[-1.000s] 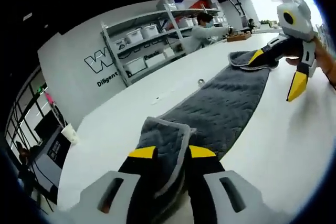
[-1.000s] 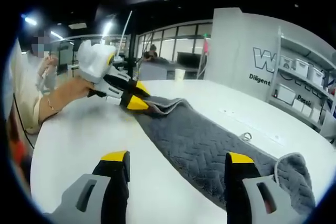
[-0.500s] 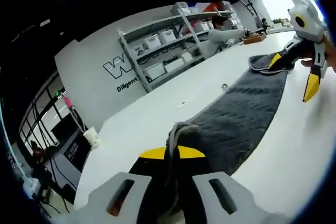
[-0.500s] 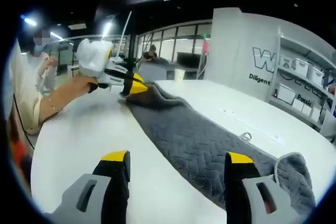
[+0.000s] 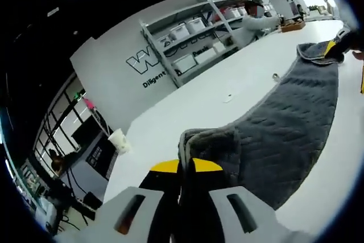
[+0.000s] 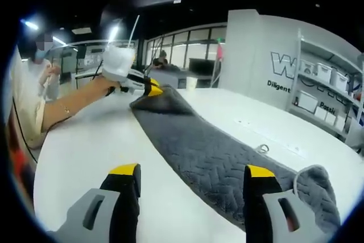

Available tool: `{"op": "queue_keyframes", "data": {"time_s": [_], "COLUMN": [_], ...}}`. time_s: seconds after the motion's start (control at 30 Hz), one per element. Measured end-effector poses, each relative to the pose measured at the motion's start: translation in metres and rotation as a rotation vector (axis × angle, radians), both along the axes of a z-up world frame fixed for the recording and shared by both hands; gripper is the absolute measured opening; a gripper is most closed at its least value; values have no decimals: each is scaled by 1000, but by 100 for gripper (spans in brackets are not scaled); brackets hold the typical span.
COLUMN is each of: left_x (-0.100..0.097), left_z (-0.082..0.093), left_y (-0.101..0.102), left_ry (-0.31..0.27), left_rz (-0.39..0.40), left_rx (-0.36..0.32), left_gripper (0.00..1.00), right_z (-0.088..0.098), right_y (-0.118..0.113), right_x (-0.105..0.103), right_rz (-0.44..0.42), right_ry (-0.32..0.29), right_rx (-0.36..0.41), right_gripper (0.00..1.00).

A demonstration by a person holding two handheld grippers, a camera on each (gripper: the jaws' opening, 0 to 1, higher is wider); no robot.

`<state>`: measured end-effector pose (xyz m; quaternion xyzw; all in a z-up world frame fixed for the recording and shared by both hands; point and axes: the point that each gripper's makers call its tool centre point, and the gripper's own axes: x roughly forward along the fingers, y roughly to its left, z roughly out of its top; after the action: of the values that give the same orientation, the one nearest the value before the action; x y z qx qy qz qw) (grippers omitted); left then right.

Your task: Open the folded towel by lifting each exposed corner and separating the folded layers until the towel lies flat within the target outline without major curled edges

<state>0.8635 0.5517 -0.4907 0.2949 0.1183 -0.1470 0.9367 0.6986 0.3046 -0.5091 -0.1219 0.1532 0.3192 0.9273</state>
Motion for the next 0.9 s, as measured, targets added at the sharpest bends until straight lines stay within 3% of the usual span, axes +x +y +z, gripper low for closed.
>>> {"op": "queue_keyframes", "data": {"time_s": [0.23,0.53,0.67,0.8,0.9], "left_x": [28,57,60,56,49], "left_z": [-10,-36,-39,-36,-24], "left_y": [34,48,48,51,52], "left_ry": [18,67,80,90,68], "left_rz": [118,129,117,130,129], "left_rx": [59,130,111,79,36], "left_gripper": [8,10,14,27,36], "right_z": [4,2,3,4,5], "right_y": [-1,-1,-2,-4,-3], "right_x": [0,1,1,1,1], "right_rz": [-2,0,-5,-12,-10], "right_ry": [-10,-2,-4,-4,-7], "right_rx": [3,5,9,16,17], "right_gripper": [73,73,73,73,73]}}
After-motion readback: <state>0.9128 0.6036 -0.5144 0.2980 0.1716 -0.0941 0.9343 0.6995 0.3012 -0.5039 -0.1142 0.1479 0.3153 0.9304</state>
